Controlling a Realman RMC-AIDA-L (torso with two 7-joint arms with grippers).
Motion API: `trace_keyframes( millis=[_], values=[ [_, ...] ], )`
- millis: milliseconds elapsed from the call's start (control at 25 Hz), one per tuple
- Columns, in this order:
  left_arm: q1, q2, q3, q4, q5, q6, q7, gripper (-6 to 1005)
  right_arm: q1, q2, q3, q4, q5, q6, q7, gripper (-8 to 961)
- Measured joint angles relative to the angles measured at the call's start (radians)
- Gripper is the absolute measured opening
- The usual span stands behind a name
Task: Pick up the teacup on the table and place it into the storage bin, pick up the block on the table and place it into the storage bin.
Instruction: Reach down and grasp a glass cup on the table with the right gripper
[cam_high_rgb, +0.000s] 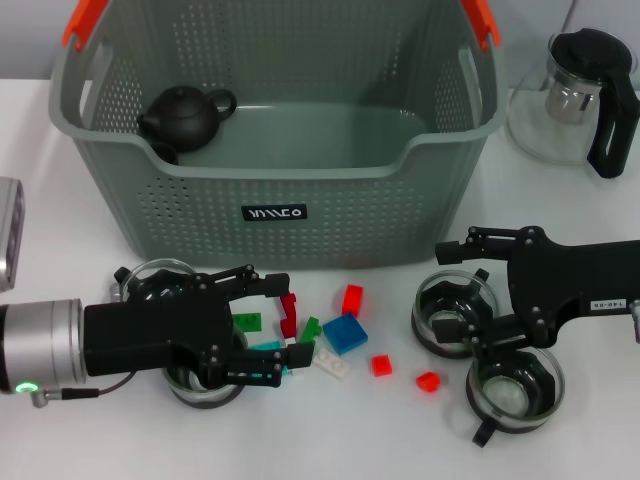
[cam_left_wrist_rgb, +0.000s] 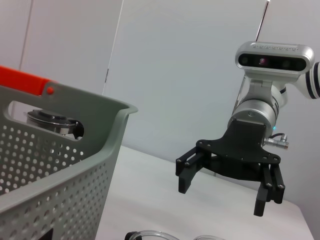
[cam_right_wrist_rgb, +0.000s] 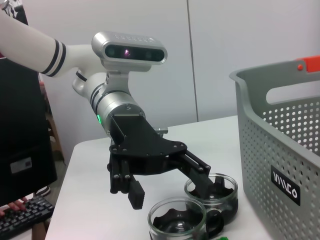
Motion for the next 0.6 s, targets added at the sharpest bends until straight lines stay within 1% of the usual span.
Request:
trace_keyframes(
  millis=[320,600],
  values=[
    [0.000,0.000,0.004,0.000,0.004,-0.004,0.000,917,0.000,0.000,-0.006,-0.006,-0.008,0.009,-0.001,941],
    [-0.001,-0.007,0.006,-0.006,0.007,-0.019,0.000,917,-0.006,0.001,-0.025,-0.008,-0.010,0.021,-0.010,942]
  ],
)
